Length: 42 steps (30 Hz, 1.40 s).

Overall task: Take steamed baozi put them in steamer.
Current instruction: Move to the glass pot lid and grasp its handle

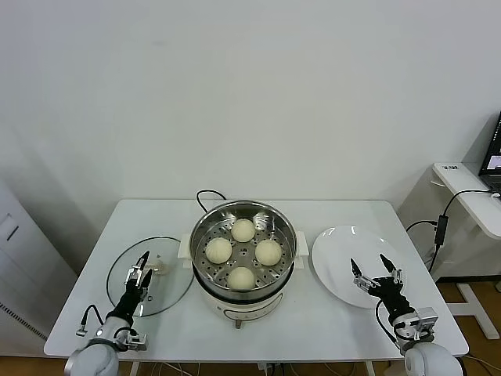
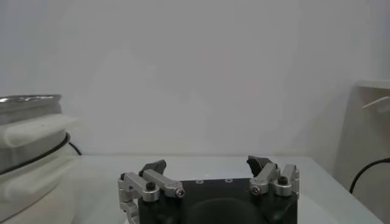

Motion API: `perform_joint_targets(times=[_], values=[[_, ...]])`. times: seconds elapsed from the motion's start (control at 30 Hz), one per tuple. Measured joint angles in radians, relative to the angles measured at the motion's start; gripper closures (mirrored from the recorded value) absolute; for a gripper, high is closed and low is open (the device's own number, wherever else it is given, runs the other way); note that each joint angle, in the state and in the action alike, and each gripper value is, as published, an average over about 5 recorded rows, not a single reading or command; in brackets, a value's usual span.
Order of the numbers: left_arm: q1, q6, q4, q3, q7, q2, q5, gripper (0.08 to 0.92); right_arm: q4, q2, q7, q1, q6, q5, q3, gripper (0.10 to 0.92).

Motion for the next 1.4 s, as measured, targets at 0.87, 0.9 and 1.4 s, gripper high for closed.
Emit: perform_joint_targets(times=[0.87,0.9,1.4], values=[[-0.065,0.002,0.043,-0.003,0.015,-0.003,-0.014,0.655,-0.009,0.014,-0.022,-0.002,0.003,-0.025,0.011,0.203],[-0.063,0.002,0.037,-0.005,0.017,0.000,-0.018,0.681,-0.009,0.014,-0.022,-0.002,0.003,-0.025,0.010,0.203],[-0.037,0.037,-0.119,-0.060,0.086,0.103,-0.148,0.889,0.004,0.008,-0.028,-0.002,0.004,-0.021,0.014,0.203]])
